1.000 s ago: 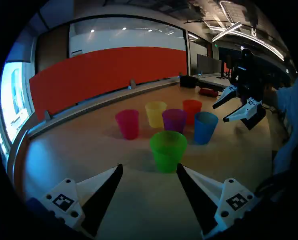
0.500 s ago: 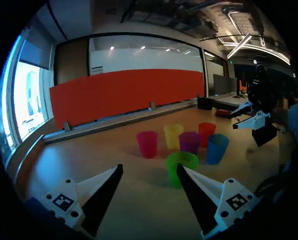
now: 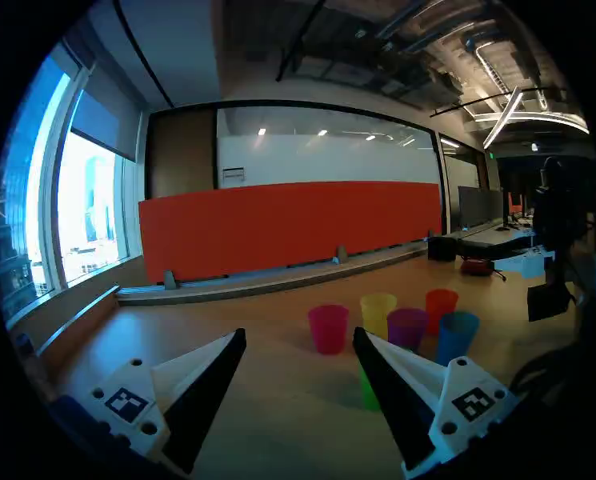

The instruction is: Pour water

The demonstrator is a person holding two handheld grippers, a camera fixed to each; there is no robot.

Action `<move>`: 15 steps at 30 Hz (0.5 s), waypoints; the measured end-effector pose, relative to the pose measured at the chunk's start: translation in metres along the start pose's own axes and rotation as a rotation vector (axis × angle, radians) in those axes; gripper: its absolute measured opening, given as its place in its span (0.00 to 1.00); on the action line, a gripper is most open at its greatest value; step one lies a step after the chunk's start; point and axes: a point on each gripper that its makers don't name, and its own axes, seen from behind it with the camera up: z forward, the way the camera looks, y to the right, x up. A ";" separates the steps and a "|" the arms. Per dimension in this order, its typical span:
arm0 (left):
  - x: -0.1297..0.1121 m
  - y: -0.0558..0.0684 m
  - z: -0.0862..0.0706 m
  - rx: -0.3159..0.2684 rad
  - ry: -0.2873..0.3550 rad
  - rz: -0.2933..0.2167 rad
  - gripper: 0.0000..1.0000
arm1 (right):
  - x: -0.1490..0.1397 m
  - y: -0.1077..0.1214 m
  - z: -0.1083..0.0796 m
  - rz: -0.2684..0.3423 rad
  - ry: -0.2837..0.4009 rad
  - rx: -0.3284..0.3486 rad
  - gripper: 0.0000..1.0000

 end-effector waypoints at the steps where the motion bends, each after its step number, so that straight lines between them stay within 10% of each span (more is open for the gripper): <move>1: 0.002 -0.001 -0.001 0.010 0.008 -0.003 1.00 | 0.002 0.003 -0.001 0.003 0.012 -0.021 1.00; 15: 0.022 -0.018 -0.012 0.138 0.068 -0.080 1.00 | 0.045 0.033 -0.018 0.057 0.175 -0.236 1.00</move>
